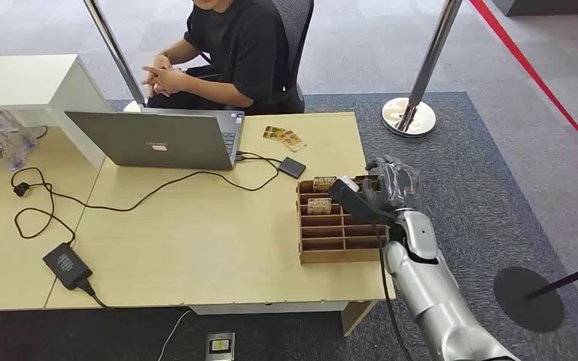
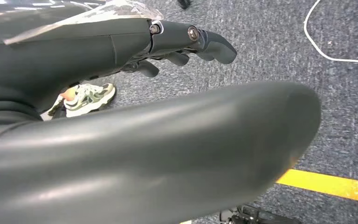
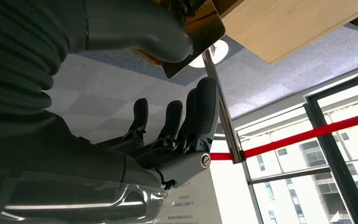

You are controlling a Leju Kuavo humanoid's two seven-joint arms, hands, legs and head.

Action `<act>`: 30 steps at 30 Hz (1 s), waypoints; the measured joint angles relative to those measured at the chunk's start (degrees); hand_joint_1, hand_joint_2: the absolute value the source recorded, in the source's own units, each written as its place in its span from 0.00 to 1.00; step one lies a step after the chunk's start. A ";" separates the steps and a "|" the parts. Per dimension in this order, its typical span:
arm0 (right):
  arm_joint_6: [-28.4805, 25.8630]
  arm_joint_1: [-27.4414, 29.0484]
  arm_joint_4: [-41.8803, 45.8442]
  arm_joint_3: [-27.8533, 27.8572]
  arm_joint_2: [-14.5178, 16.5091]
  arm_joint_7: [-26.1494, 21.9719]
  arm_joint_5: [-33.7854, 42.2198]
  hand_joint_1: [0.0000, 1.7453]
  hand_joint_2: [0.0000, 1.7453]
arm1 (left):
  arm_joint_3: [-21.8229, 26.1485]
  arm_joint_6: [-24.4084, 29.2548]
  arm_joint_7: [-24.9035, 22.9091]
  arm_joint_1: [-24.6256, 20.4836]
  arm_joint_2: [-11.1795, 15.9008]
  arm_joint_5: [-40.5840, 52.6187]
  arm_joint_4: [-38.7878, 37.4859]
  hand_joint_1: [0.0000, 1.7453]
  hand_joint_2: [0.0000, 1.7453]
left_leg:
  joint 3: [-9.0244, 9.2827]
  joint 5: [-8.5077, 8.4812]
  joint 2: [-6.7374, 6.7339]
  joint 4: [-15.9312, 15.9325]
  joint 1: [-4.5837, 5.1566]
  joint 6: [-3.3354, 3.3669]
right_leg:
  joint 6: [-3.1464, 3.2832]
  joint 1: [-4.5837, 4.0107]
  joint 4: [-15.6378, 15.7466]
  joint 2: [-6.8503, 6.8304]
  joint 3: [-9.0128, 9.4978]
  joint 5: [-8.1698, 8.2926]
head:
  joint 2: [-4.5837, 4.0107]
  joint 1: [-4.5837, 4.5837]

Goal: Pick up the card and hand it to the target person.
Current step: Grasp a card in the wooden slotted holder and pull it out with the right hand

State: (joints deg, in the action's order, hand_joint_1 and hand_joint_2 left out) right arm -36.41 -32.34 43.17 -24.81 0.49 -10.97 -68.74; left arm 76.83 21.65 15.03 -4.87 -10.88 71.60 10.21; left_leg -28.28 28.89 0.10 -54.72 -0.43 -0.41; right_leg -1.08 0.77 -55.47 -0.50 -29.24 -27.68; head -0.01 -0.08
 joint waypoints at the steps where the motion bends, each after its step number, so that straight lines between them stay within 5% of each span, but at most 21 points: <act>1: 0.00 -0.02 -0.06 -0.01 0.01 0.00 0.00 0.53 1.00 | 0.00 0.00 -0.02 0.00 0.00 0.00 0.00 0.00 0.00 | 0.00 0.00 0.00 0.00 0.00 0.00 | 0.00 0.00 0.00 0.00 0.00 0.00 | 0.00 0.00; 30: -0.17 -0.73 -3.46 -0.07 -0.57 2.57 -0.44 0.51 1.00 | -0.23 -0.01 -0.15 0.04 0.09 0.63 -0.07 0.00 0.00 | -0.02 0.00 0.00 0.00 0.00 0.00 | 0.00 0.00 0.00 0.00 -0.03 0.00 | -0.01 -0.01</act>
State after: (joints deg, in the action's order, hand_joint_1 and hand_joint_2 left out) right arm -36.59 -33.07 39.71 -24.87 -0.08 -8.40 -69.18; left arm 76.60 21.64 14.87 -4.83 -10.80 72.23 10.14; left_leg -28.30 28.89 0.10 -54.72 -0.43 -0.41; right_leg -1.07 0.77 -55.47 -0.50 -29.28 -27.68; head -0.02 -0.08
